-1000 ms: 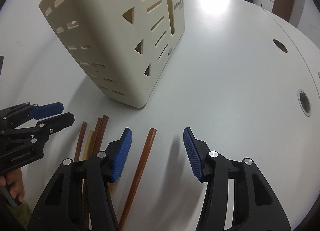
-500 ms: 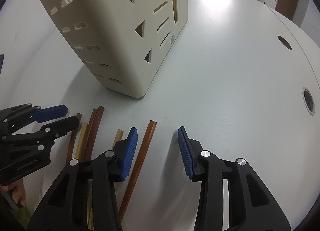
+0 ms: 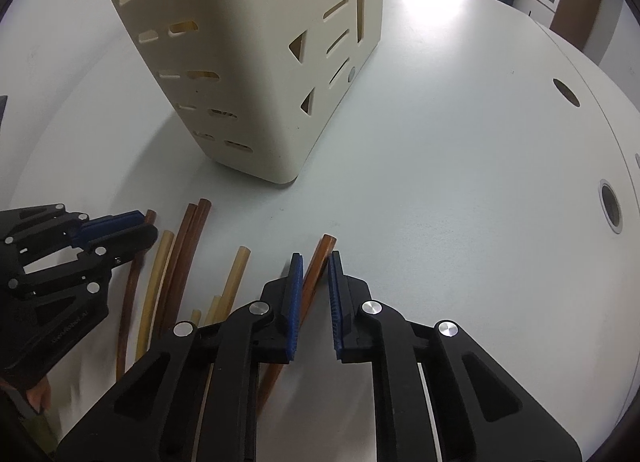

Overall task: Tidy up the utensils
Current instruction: 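Close right gripper on a brown chopstick while left gripper closes on a dark chopstick, then lift both held chopsticks upright and lower them into the cream holder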

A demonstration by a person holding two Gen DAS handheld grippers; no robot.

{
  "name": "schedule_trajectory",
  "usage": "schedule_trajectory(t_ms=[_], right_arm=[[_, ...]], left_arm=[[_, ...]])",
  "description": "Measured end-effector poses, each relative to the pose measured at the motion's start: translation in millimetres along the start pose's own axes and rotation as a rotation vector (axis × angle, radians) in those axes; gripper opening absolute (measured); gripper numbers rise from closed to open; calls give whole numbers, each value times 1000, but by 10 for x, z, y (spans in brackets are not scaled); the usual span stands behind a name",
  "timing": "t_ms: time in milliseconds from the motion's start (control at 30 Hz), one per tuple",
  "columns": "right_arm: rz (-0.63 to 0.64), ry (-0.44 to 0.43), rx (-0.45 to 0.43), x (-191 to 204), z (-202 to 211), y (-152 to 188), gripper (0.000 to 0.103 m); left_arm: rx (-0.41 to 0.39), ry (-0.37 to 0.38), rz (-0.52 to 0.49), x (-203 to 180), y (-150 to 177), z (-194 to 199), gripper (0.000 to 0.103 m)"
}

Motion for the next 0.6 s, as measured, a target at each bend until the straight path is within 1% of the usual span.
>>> schedule_trajectory(t_ms=[100,167,233,367,467,533,600], right_arm=[[-8,-31,-19,-25,20,57,8],[-18,-53,-34,-56,31,72,8],[-27,-64,-64,-146,67,74,8],[-39,-77,-140,-316,313,66,8],[-38,-95,-196,-349,484,45,8],[-33,-93,-238,-383,648,-14,8],[-22,-98,-278,-365,813,-7,8]], left_arm=[[-2,26,2,60,-15,16,7],[-6,24,3,67,5,26,6],[-24,37,11,114,-30,72,6],[-92,80,55,261,-64,268,6],[-153,118,97,350,-104,492,6],[-181,134,93,348,-75,620,6],[-221,153,57,295,-60,789,6]])
Point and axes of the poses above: each gripper's, at about its wrist camera, not at the fingertips, and z roughly against the way its jaws point, x to its left, y to its underside, the point moved 2 cm from there along -z, roughly the way its jaws point, and after that the axes turned 15 degrees about z, right-handed, at the moved point
